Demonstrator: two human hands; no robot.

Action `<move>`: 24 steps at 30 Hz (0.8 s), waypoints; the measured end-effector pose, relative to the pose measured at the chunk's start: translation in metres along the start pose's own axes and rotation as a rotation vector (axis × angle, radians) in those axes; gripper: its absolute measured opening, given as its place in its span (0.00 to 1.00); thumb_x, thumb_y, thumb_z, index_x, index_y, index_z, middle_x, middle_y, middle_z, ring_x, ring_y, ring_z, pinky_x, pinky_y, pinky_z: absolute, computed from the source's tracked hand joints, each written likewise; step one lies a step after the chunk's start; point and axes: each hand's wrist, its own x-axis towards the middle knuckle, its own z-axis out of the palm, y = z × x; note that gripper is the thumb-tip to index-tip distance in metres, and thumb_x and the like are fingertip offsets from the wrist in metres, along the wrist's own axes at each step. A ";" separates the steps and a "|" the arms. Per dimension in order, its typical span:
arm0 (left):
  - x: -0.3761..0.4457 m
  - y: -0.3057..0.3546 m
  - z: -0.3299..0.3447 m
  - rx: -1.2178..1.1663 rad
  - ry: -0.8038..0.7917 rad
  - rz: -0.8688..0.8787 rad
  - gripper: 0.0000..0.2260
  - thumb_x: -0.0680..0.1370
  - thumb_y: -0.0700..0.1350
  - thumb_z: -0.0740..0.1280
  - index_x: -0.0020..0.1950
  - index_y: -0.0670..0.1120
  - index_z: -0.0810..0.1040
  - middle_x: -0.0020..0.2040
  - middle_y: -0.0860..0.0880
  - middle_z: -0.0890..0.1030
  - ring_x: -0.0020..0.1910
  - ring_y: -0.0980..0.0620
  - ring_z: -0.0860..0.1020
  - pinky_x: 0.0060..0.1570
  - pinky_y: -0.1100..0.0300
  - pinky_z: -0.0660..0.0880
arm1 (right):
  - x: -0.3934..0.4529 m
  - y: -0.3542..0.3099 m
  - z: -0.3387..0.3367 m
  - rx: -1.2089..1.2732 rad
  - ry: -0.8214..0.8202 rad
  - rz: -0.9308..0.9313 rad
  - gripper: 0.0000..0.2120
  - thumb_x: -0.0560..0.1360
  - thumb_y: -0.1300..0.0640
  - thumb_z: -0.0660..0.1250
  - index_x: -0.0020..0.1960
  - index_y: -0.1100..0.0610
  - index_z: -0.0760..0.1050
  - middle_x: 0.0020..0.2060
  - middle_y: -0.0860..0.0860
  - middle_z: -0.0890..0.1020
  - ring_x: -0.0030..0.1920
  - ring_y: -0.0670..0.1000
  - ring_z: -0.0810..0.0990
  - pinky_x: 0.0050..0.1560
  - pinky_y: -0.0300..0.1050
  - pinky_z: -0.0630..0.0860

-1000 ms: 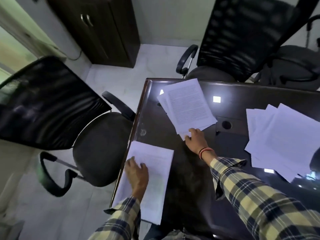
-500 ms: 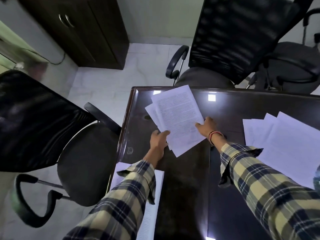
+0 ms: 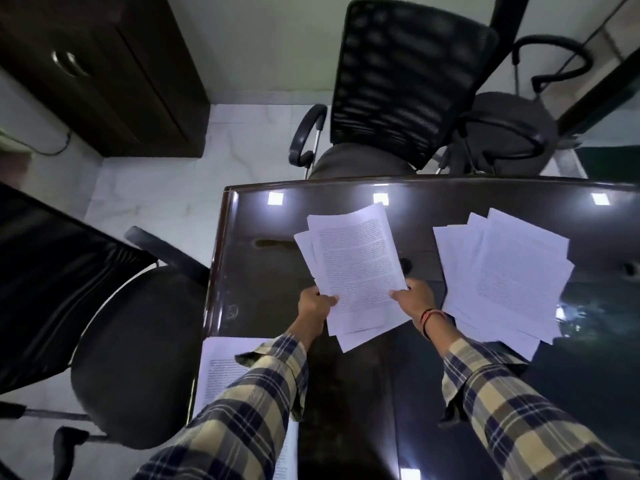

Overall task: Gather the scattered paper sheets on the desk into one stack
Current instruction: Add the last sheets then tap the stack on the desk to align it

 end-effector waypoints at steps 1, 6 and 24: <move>-0.002 -0.001 0.012 0.031 -0.009 0.016 0.14 0.77 0.35 0.74 0.62 0.39 0.82 0.59 0.43 0.85 0.55 0.42 0.84 0.61 0.42 0.81 | -0.005 0.007 -0.013 0.022 0.026 -0.004 0.06 0.76 0.62 0.73 0.54 0.60 0.83 0.49 0.54 0.84 0.49 0.55 0.81 0.44 0.41 0.75; -0.013 0.006 0.072 0.156 -0.042 0.113 0.13 0.77 0.37 0.74 0.61 0.42 0.82 0.58 0.45 0.85 0.53 0.43 0.84 0.59 0.44 0.82 | -0.007 0.046 -0.075 0.074 0.088 0.046 0.08 0.74 0.59 0.76 0.45 0.64 0.80 0.42 0.58 0.84 0.43 0.52 0.79 0.44 0.42 0.73; -0.024 0.043 0.346 0.683 0.191 0.229 0.24 0.78 0.40 0.71 0.73 0.45 0.72 0.73 0.44 0.67 0.71 0.41 0.66 0.61 0.49 0.75 | 0.085 0.164 -0.289 -0.115 0.326 0.316 0.19 0.74 0.58 0.71 0.60 0.65 0.71 0.60 0.63 0.73 0.64 0.65 0.73 0.51 0.50 0.72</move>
